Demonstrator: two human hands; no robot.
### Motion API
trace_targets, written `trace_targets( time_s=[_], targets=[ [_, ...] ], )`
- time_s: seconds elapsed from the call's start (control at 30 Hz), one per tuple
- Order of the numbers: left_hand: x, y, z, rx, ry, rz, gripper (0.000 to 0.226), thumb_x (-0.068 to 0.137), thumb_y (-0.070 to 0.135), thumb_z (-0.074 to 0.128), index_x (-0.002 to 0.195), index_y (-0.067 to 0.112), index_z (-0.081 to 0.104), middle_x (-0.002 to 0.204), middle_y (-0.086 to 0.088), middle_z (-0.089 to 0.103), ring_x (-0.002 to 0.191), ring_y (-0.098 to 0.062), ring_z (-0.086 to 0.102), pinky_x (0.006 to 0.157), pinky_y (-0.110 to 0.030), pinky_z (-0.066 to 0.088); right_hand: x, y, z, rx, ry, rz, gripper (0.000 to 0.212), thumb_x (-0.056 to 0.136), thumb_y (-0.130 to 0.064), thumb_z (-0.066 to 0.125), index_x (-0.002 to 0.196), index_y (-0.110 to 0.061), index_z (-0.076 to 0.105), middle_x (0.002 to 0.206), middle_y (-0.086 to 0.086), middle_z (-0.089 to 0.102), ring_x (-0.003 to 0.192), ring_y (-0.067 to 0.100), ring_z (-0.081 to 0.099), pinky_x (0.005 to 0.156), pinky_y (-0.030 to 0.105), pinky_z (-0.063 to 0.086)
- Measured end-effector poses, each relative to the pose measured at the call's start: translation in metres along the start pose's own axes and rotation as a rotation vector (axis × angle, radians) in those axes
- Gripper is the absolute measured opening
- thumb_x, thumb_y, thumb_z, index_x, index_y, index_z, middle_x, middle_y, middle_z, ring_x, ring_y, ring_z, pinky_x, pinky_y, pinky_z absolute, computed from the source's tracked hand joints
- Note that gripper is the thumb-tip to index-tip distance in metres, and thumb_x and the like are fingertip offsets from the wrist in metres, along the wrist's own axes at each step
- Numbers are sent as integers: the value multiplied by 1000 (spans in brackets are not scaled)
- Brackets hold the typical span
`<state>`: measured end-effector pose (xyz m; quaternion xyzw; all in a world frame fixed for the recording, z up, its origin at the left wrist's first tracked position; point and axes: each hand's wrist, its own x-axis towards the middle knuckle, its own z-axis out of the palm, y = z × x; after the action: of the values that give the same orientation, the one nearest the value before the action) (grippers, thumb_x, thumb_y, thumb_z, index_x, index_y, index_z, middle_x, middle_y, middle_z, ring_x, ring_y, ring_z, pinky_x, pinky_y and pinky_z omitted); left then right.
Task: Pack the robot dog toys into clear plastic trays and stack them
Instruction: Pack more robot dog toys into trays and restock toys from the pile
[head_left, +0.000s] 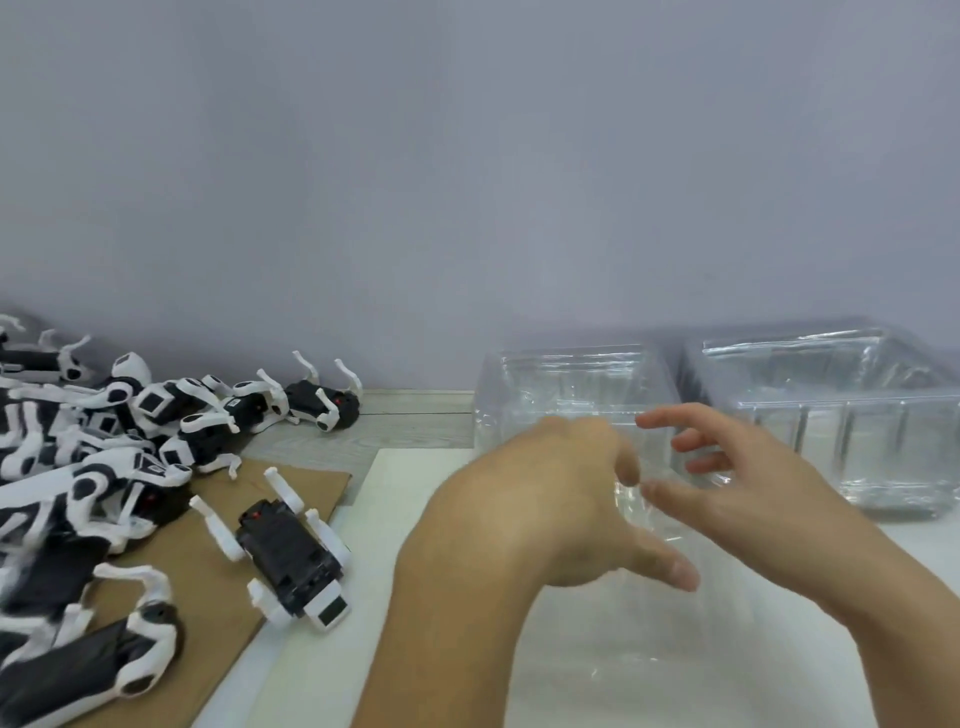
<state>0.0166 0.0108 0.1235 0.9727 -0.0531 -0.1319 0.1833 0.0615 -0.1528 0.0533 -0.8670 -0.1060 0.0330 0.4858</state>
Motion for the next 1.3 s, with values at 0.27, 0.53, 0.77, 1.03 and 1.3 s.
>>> trace_targets(
  time_s=[0.27,0.53,0.77,1.03,1.3],
  targets=[
    [-26,-47,-31,-149,628,-258,24,88,53,65,109,40,64,114,11,59,104,-12,55,94,-37,47,0,7,2,-184,-149,140,42,84,-13,67,101,-46,46,97,-8,48,78,11,57,46,14,37],
    [-38,-109,36,-185,624,-674,35,93,41,64,127,33,61,116,3,64,106,-19,54,83,-32,43,-8,3,-12,-210,-144,176,33,84,-34,73,99,-41,45,97,-4,51,75,12,58,55,21,39],
    [-24,-125,52,-215,770,-692,36,94,-2,51,113,24,69,100,0,71,93,-21,50,71,-33,35,1,-6,0,-218,285,-85,17,88,-28,67,89,-39,53,81,-6,54,74,3,52,57,16,32],
    [-32,-140,47,-191,838,-762,25,94,2,56,104,13,75,108,-16,66,87,-27,42,72,-35,35,3,-31,44,-96,413,-369,17,88,-19,61,94,-34,61,86,-10,56,86,3,54,71,9,38],
    [-32,-133,26,-395,1168,-532,22,92,6,63,87,24,74,90,-9,72,84,-26,62,71,-33,44,-12,-46,59,-117,227,-475,25,89,-13,63,101,-34,66,86,-17,64,91,8,62,78,15,46]
  ],
)
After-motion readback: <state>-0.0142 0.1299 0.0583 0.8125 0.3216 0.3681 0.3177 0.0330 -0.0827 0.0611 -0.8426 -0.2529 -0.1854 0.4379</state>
